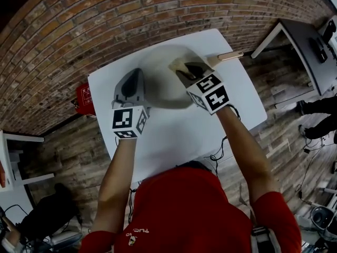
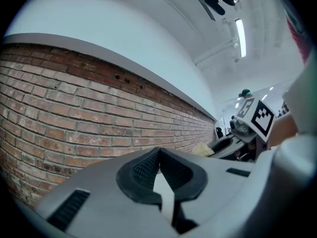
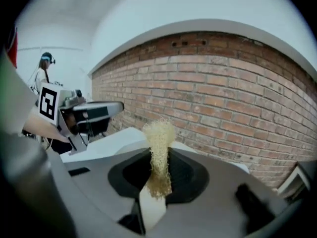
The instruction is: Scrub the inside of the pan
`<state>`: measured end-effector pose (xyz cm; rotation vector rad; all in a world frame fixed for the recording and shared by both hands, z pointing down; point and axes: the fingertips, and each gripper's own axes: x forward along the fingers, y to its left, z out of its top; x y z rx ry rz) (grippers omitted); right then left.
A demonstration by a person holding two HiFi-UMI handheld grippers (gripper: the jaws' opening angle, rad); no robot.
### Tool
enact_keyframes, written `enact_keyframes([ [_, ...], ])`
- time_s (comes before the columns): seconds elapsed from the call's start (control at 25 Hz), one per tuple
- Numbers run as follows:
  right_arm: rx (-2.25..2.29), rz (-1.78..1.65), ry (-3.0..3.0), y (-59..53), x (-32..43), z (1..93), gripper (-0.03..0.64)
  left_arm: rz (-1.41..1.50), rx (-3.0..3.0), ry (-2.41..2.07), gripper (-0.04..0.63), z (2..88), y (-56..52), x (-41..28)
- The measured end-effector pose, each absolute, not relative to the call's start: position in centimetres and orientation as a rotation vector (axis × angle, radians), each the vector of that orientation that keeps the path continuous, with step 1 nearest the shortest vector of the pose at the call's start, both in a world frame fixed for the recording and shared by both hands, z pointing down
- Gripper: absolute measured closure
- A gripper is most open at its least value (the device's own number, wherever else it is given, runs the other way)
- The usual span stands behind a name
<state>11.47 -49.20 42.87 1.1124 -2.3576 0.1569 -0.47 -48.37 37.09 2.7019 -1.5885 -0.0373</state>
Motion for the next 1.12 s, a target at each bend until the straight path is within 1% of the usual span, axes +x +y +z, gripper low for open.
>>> enact_keyframes([
  [0.2, 1.112, 0.062, -2.619, -47.0, 8.6, 37.6, 0.529, -0.091, 2.752, -1.51, 0.581, 34.6, -46.3, 1.2],
  [0.32, 1.092, 0.082, -2.756, -45.5, 7.1, 35.9, 0.531, -0.122, 2.76, -1.482, 0.581, 33.6, -45.1, 1.7],
  [0.6, 1.138, 0.166, -2.93, -43.2, 6.1, 34.7, 0.531, -0.137, 2.764, -1.482, 0.581, 33.0, -43.1, 1.7],
  [1.12, 1.203, 0.098, -2.937, -40.9, 5.9, 34.7, 0.531, -0.114, 2.781, -1.47, 0.581, 33.7, -41.0, 2.1],
])
